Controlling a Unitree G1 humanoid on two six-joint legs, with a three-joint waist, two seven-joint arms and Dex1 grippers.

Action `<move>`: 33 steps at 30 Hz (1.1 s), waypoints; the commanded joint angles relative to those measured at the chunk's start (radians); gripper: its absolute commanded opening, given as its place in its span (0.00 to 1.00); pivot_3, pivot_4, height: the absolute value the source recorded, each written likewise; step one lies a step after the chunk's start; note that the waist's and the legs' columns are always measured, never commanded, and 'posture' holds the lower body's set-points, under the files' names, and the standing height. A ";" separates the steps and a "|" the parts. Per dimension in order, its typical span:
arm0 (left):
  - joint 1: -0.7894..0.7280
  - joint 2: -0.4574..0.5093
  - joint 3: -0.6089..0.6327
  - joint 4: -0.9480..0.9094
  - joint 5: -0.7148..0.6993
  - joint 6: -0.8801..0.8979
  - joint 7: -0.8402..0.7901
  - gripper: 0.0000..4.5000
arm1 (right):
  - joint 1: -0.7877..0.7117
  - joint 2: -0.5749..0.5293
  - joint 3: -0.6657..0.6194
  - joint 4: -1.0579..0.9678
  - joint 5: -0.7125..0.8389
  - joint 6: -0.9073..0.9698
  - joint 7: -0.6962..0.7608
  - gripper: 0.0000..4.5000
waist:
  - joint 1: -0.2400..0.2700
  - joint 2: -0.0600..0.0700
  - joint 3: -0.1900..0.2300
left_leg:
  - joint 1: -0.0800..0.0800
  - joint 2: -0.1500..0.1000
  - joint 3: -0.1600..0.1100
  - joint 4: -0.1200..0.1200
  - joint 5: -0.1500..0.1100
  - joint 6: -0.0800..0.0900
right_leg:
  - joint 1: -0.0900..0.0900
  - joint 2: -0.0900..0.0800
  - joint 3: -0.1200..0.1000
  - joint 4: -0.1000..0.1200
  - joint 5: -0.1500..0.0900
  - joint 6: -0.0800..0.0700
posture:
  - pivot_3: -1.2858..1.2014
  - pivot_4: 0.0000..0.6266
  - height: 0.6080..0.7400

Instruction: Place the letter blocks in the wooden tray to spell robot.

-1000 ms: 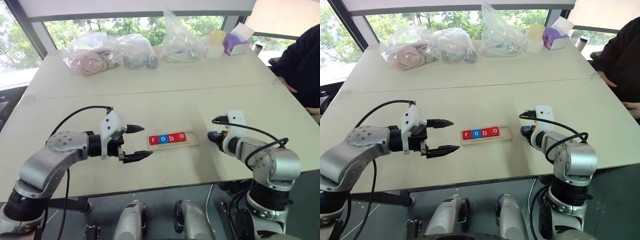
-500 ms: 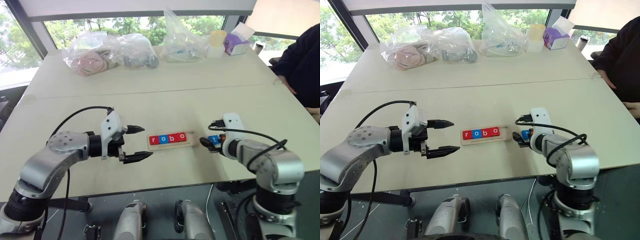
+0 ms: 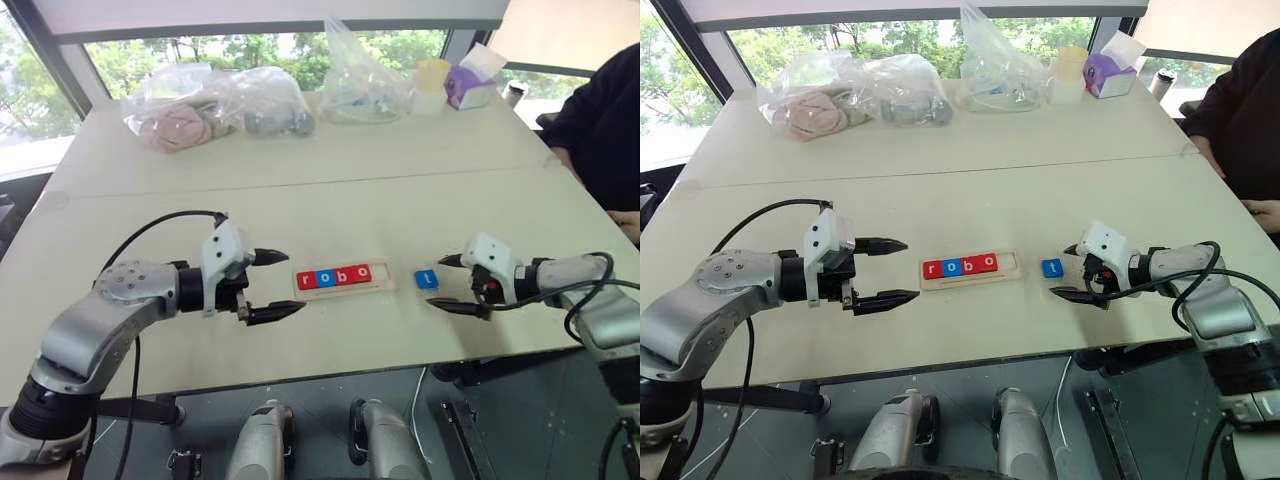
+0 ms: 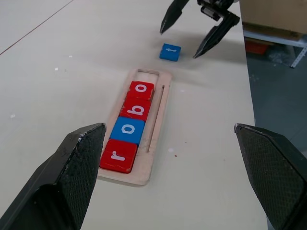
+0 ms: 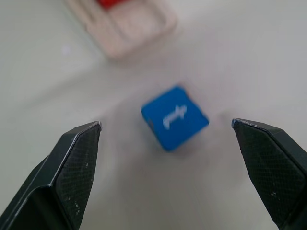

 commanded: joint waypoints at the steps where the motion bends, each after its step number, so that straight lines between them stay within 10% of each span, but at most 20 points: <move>1: -0.002 0.000 0.012 -0.024 0.006 -0.019 0.006 1.00 | -0.099 0.021 0.005 0.113 -0.018 -0.102 0.062 1.00 | -0.001 0.000 0.000 | 0.000 0.000 0.000 0.000 0.000 0.000 | 0.000 0.000 0.000 0.000 0.000 0.000 | 0.52 0.24 0.89; 14: 0.031 0.015 0.037 -0.062 -0.013 -0.003 0.027 1.00 | -0.209 0.074 0.076 0.342 -0.101 -0.237 0.174 1.00 | 0.006 0.000 0.000 | 0.000 0.001 -0.001 0.001 0.000 0.000 | 0.001 0.001 0.000 0.001 0.000 0.000 | 0.52 0.24 0.89; 22: 0.030 0.019 0.040 -0.061 -0.011 -0.002 0.028 1.00 | -0.222 0.090 0.067 0.339 -0.095 -0.230 0.192 0.25 | 0.006 0.000 0.000 | 0.001 0.001 0.000 0.001 0.000 -0.001 | 0.002 0.001 0.000 0.001 0.001 -0.001 | 0.52 0.24 0.89; 33: 0.028 0.022 0.039 -0.058 -0.012 -0.003 0.027 1.00 | -0.312 0.177 0.113 0.162 -0.080 -0.097 0.229 0.25 | 0.003 0.000 0.000 | 0.001 0.003 0.000 0.001 0.001 -0.001 | 0.001 0.003 0.000 0.002 0.002 -0.003 | 0.52 0.24 0.89</move>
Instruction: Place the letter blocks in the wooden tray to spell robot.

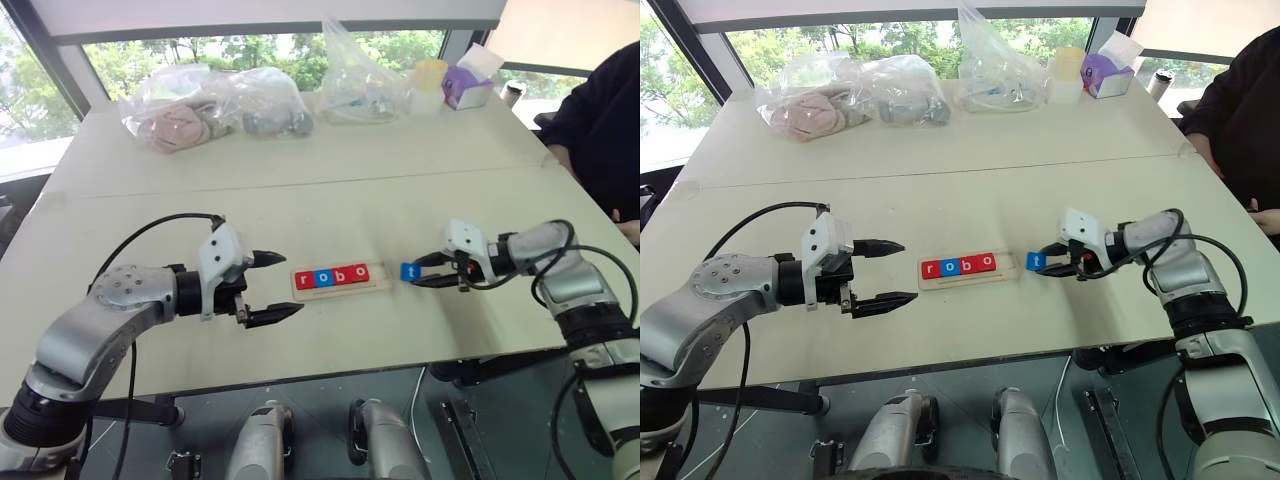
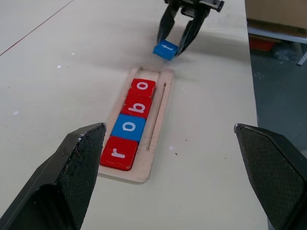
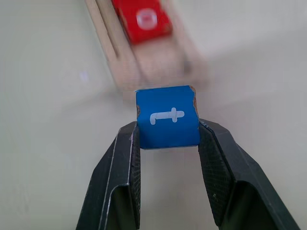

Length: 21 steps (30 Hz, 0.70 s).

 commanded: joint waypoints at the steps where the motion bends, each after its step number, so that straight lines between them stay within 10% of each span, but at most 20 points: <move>1: -0.004 0.008 0.028 -0.029 -0.008 -0.007 0.001 1.00 | -0.053 0.047 0.033 -0.040 -0.007 0.013 0.014 0.25 | 0.001 0.000 0.000 | 0.000 0.000 0.000 0.000 0.000 0.000 | 0.000 0.000 0.000 0.000 0.000 0.000 | 0.52 0.24 0.89; 21: 0.032 0.007 0.051 -0.068 -0.022 0.009 0.037 1.00 | -0.155 0.107 0.091 0.146 -0.099 -0.109 0.035 0.25 | 0.001 0.000 0.000 | 0.000 0.001 0.000 0.000 0.001 -0.001 | 0.000 0.001 0.000 0.000 0.002 -0.004 | 0.52 0.24 0.89</move>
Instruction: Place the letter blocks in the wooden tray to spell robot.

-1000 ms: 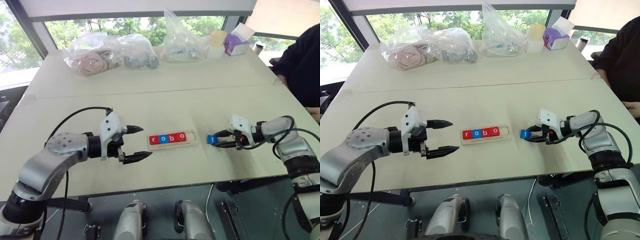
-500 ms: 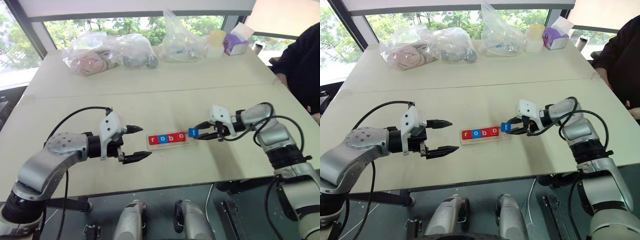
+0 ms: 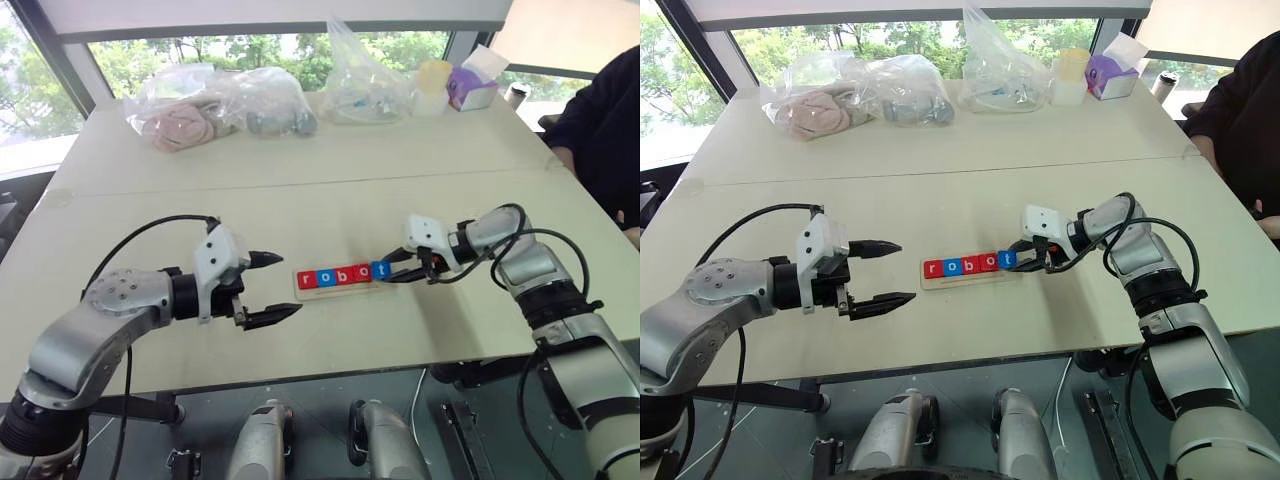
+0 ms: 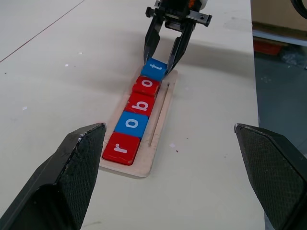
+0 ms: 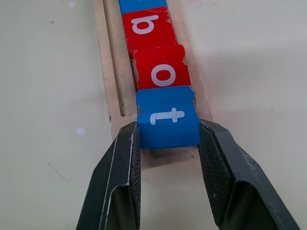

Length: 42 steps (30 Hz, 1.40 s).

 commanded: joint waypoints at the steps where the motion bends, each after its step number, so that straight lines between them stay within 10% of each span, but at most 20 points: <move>1: -0.004 0.005 0.019 -0.029 -0.005 -0.006 0.006 1.00 | -0.036 0.002 -0.006 0.016 -0.010 -0.027 0.006 0.25 | 0.000 0.000 0.000 | 0.000 0.000 0.000 0.000 0.000 0.000 | 0.000 0.000 0.000 0.000 0.000 0.000 | 0.52 0.24 0.89; 12: -0.008 0.003 0.015 -0.029 -0.003 -0.009 0.011 1.00 | -0.068 0.015 -0.006 0.073 -0.038 -0.066 0.020 0.25 | 0.001 0.000 0.000 | 0.000 0.000 0.000 0.000 0.000 0.000 | 0.000 0.000 0.000 0.000 0.000 0.000 | 0.52 0.24 0.89; 19: -0.011 0.002 0.013 -0.026 0.000 -0.011 0.013 1.00 | -0.085 0.014 -0.008 0.071 -0.041 -0.063 0.028 0.99 | 0.000 0.000 0.000 | 0.000 0.000 0.000 0.000 0.000 -0.001 | 0.000 0.000 0.000 0.000 0.000 0.000 | 0.52 0.24 0.89; 42: -0.031 -0.002 0.000 -0.009 0.002 -0.015 -0.001 1.00 | -0.062 0.039 -0.093 0.160 -0.077 -0.202 -0.321 0.99 | -0.006 0.000 0.000 | 0.000 0.000 0.002 0.000 0.001 -0.002 | 0.000 0.001 0.000 0.001 0.001 -0.001 | 0.52 0.24 0.89</move>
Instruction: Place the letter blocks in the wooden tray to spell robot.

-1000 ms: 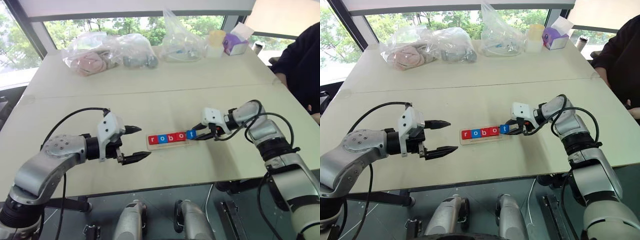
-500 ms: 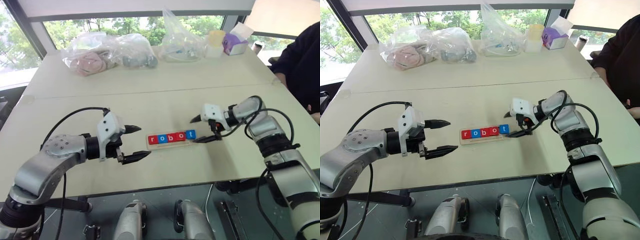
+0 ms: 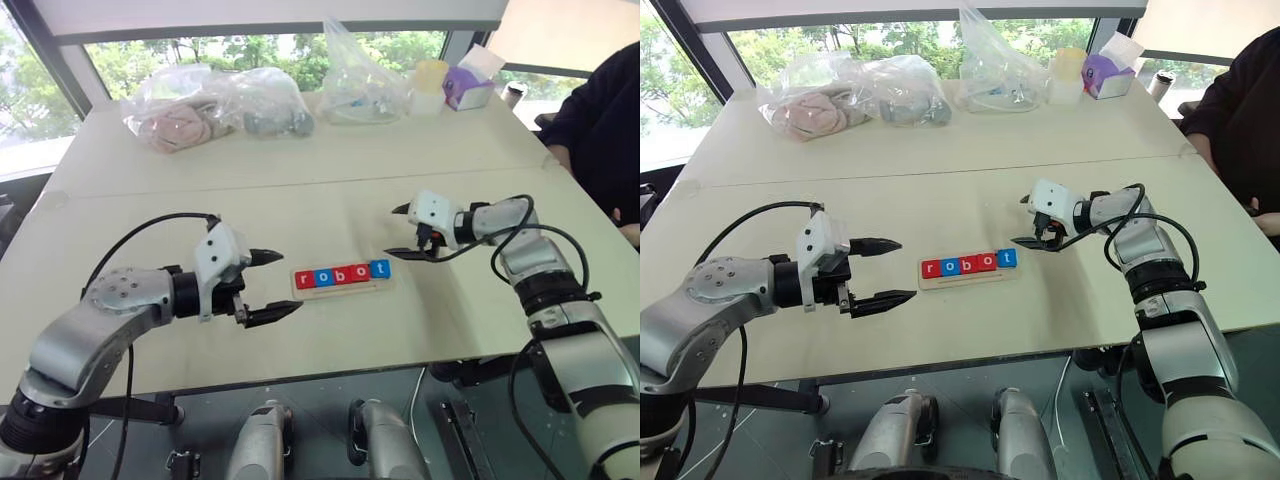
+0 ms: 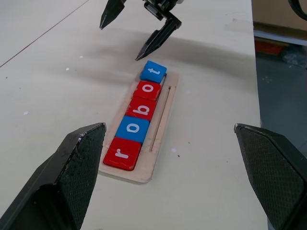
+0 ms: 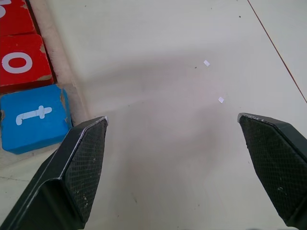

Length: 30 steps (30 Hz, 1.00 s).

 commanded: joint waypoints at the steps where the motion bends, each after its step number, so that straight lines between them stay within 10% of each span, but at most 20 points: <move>1: -0.017 -0.001 0.002 -0.010 0.003 -0.017 -0.005 1.00 | -0.002 0.000 -0.014 -0.026 0.001 -0.012 -0.010 0.99 | 0.000 0.000 0.000 | 0.000 0.000 0.000 0.000 0.000 0.000 | 0.000 0.000 0.000 0.000 0.000 0.000 | 0.52 0.24 0.89; 30: -0.022 -0.010 0.003 -0.008 0.010 -0.015 -0.006 1.00 | 0.034 0.027 -0.019 -0.131 0.030 0.045 0.004 0.99 | 0.000 0.000 0.000 | 0.000 0.000 -0.001 0.000 0.000 0.000 | 0.000 0.000 0.000 0.000 0.000 0.000 | 0.52 0.24 0.89</move>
